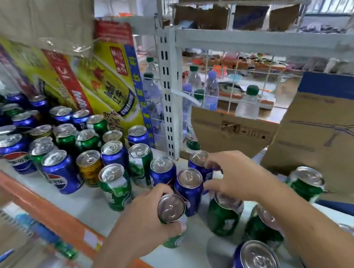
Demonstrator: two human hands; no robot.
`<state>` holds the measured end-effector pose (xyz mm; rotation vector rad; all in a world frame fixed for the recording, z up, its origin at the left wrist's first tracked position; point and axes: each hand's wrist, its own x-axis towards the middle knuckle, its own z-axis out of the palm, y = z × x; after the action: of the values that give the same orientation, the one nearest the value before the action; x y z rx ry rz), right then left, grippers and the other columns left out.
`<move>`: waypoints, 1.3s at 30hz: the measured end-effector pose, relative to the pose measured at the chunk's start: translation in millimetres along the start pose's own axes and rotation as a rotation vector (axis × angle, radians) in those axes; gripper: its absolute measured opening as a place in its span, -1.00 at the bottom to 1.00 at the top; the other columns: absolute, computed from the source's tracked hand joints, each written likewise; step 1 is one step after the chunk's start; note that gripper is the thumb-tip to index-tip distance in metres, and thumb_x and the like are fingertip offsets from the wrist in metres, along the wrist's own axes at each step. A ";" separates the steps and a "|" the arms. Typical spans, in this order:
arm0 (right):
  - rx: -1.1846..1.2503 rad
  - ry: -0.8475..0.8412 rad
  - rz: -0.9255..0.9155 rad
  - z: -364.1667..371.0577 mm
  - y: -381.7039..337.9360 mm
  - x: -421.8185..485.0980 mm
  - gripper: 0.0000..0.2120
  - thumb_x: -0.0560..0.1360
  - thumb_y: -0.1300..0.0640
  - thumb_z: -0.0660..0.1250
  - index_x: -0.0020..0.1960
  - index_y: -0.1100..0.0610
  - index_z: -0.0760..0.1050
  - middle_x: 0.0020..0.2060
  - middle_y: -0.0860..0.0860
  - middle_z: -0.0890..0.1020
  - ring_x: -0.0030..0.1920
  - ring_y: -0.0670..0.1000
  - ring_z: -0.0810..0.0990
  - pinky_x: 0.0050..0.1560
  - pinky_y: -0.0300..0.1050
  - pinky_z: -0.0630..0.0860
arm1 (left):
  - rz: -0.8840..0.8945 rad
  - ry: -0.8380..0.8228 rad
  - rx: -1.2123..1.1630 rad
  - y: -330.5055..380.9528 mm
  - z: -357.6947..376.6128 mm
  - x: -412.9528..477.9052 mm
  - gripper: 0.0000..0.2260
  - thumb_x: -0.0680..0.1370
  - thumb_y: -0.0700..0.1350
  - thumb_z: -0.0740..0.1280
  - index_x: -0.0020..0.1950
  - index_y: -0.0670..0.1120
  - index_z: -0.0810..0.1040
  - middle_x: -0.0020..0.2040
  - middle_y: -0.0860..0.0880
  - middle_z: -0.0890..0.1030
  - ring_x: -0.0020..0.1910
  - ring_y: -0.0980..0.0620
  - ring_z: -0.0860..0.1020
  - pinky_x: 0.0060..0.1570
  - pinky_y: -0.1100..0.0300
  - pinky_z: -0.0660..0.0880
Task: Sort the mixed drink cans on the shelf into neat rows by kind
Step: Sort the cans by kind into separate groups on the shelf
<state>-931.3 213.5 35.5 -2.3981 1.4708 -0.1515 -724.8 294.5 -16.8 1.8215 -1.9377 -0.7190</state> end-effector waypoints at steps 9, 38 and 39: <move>0.092 -0.176 0.153 6.3 17.7 -41.0 -0.62 0.41 -0.19 0.41 0.16 -0.10 0.45 0.05 -0.15 0.57 0.07 -0.03 0.55 0.06 -0.09 0.50 | 0.025 -0.002 0.032 5.7 17.1 2.3 -0.52 0.28 0.33 0.38 0.07 0.32 0.24 0.02 0.21 0.47 -0.06 0.21 0.50 -0.11 0.28 0.42; 0.122 0.077 0.382 1.3 53.0 -125.1 -0.54 0.45 -0.14 0.39 0.30 -0.06 0.44 0.18 -0.15 0.53 0.13 -0.09 0.49 0.05 -0.24 0.41 | 0.482 -0.268 0.375 97.8 62.0 -25.3 -0.21 0.35 0.44 0.29 0.50 0.21 0.16 0.33 0.23 0.31 0.41 0.21 0.10 0.47 -0.08 -0.28; 0.115 0.117 0.403 -2.4 56.1 -133.6 -0.57 0.44 -0.16 0.40 0.26 -0.08 0.45 0.12 -0.16 0.54 0.03 -0.13 0.48 -0.07 -0.31 0.38 | 0.481 -0.303 0.445 103.3 67.9 -24.3 -0.22 0.38 0.39 0.32 0.51 0.20 0.11 0.35 0.15 0.34 0.43 0.14 0.15 0.45 -0.11 -0.36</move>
<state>-1041.3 307.5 29.8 -1.9857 1.9073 -0.2744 -845.7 328.4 -6.8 1.4120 -2.7789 -0.4418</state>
